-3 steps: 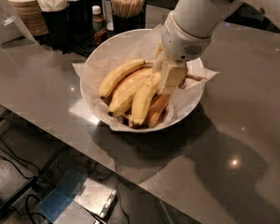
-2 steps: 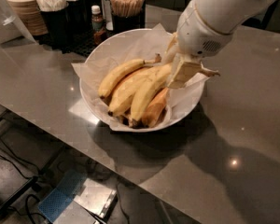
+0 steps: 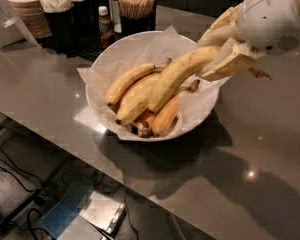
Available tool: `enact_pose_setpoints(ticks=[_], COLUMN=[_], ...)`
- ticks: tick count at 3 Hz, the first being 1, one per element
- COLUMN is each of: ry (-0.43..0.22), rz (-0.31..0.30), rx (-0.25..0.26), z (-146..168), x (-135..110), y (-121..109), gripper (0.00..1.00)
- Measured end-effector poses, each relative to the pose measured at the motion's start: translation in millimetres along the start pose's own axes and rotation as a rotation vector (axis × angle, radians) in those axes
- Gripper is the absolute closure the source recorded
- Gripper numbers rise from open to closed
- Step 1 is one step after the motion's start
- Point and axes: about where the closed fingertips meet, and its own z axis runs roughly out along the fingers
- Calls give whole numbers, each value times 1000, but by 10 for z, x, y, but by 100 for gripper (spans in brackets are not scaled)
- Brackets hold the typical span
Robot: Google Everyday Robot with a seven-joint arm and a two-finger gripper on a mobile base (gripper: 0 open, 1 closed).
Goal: Pick banana from white bowl
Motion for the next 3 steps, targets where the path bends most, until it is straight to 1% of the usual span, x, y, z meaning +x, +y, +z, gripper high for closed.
enact_pose_setpoints(ticks=[1,2,3], ry=[-30,-13,-13], rz=[-39,-76,-76], rx=[83,146,146], z=[-377,-685,-685], x=[-210,-486,-486], y=[75,181,181], gripper=[100,100,100])
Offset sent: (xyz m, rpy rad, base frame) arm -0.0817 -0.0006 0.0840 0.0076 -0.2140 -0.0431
